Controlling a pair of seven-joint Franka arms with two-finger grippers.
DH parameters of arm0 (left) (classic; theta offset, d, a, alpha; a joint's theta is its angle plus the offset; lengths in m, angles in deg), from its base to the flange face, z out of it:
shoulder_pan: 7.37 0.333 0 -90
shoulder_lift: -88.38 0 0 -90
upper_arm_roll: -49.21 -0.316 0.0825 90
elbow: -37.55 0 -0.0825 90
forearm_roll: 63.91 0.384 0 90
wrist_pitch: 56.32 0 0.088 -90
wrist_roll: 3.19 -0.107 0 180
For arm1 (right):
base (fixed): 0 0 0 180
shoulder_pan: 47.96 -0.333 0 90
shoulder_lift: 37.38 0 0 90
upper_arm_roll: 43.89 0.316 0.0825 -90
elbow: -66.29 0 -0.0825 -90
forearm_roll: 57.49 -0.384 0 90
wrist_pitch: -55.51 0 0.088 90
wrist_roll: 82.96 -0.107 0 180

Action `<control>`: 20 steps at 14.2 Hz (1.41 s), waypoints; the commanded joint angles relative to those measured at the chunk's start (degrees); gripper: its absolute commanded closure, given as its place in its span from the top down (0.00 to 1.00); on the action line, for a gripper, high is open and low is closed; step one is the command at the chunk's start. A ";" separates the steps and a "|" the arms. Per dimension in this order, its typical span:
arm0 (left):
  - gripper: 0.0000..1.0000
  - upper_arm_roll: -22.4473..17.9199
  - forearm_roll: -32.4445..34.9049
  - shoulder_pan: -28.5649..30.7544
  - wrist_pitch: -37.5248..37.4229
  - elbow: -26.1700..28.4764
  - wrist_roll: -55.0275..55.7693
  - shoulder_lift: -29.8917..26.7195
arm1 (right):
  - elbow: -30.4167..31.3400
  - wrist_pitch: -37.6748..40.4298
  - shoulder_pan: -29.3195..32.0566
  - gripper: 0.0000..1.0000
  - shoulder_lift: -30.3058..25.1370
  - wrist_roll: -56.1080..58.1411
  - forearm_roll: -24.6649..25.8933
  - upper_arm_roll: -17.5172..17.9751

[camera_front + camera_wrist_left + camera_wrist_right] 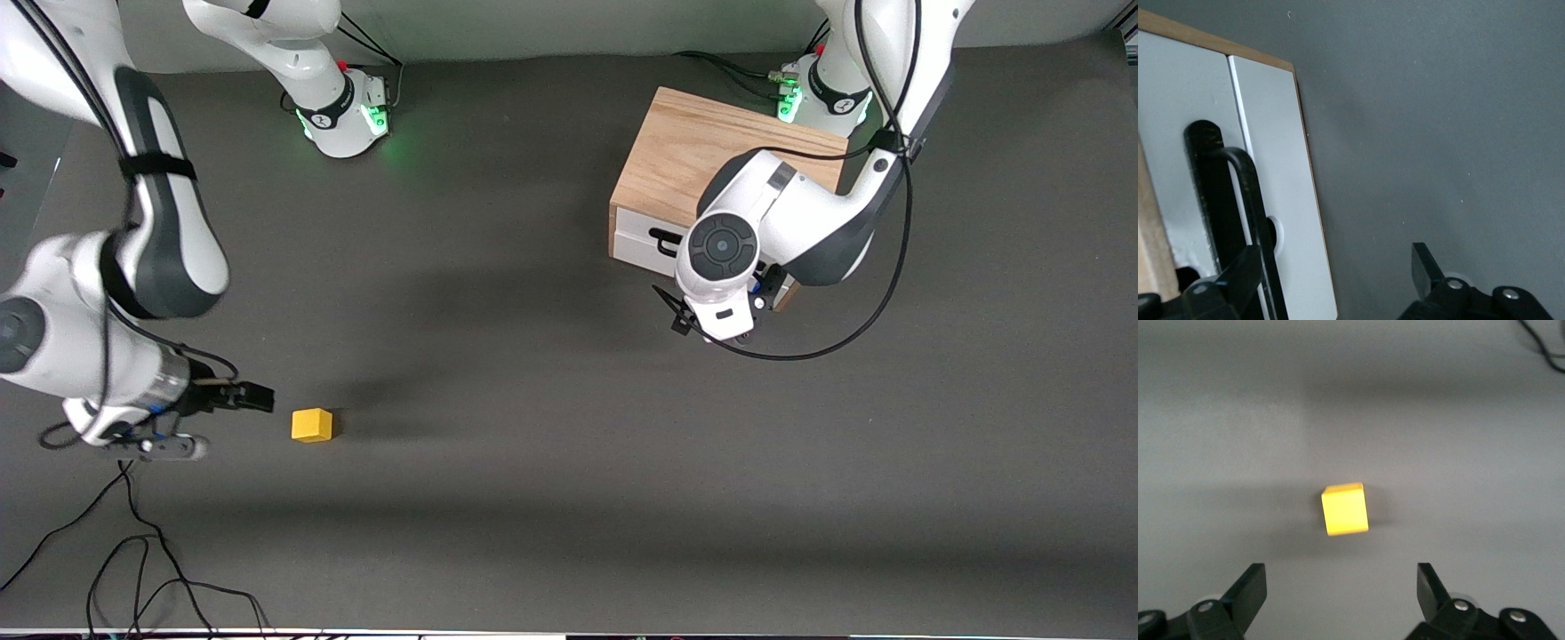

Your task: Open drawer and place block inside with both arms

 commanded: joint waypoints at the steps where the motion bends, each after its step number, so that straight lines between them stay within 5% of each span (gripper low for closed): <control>1: 1.00 -0.22 0.85 -0.14 0.30 0.93 1.16 0.07 | -0.88 -4.47 -2.23 1.00 3.99 -0.32 1.32 -0.33; 20: 1.00 0.22 -0.56 -1.63 -2.52 0.76 1.43 3.15 | 12.29 -23.45 -1.53 1.00 7.34 5.75 3.26 -0.86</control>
